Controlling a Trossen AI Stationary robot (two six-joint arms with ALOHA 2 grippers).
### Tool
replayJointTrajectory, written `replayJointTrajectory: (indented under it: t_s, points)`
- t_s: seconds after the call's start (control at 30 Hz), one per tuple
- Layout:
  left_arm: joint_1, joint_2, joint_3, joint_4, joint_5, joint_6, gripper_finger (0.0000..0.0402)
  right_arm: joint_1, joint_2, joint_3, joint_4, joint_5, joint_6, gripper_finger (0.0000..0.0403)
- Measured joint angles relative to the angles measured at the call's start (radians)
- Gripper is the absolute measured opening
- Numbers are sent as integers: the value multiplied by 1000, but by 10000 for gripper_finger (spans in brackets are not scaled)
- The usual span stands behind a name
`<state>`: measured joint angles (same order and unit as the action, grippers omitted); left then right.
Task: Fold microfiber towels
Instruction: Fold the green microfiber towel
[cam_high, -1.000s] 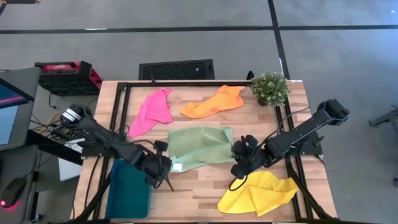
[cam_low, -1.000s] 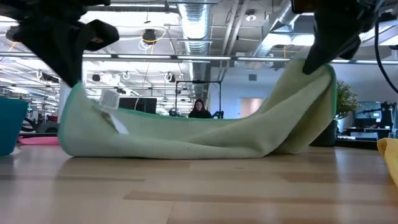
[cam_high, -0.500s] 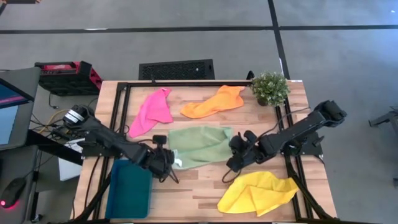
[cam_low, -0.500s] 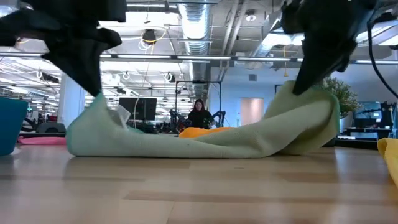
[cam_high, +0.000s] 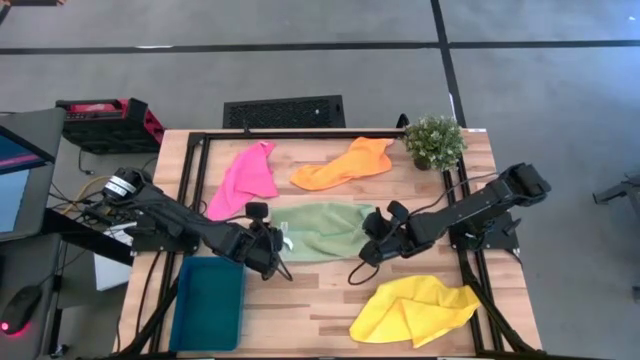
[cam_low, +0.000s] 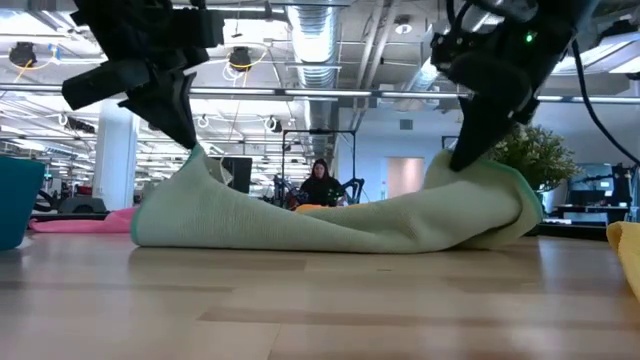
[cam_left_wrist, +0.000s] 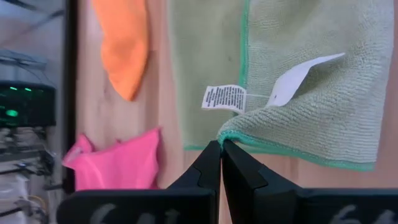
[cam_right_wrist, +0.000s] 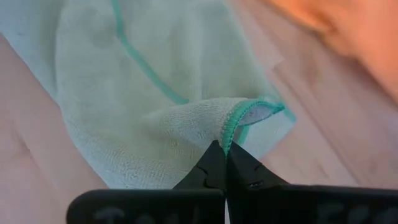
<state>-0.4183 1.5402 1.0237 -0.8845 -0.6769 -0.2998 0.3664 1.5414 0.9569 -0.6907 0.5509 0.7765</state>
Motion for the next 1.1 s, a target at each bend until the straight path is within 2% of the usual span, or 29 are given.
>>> replayJointTrajectory:
  t_s: [0.23, 0.33, 0.4, 0.6, 0.73, 0.9, 1.1]
  points:
    - [-14, 0, 0, -1, -183, -7, 0, 39, -37, 1, -11, 179, 0, 10]
    - [-14, 0, 0, -8, -272, -9, 0, 41, -37, 1, -15, 215, 0, 10]
    - [-7, -1, 0, -25, -291, -19, 0, 33, -37, 1, -17, 218, 0, 10]
    - [63, -1, 0, -79, -205, -104, 0, -16, -37, 1, -38, 192, 24, 10]
    - [107, -1, 0, -84, -188, -113, 0, -52, -37, 1, -44, 180, 25, 10]
    - [159, -1, 0, -86, -102, -129, 0, -87, -37, 1, -61, 149, 26, 10]
    - [203, -1, 0, -86, -85, -157, 0, -119, -37, 1, -60, 90, 27, 16]
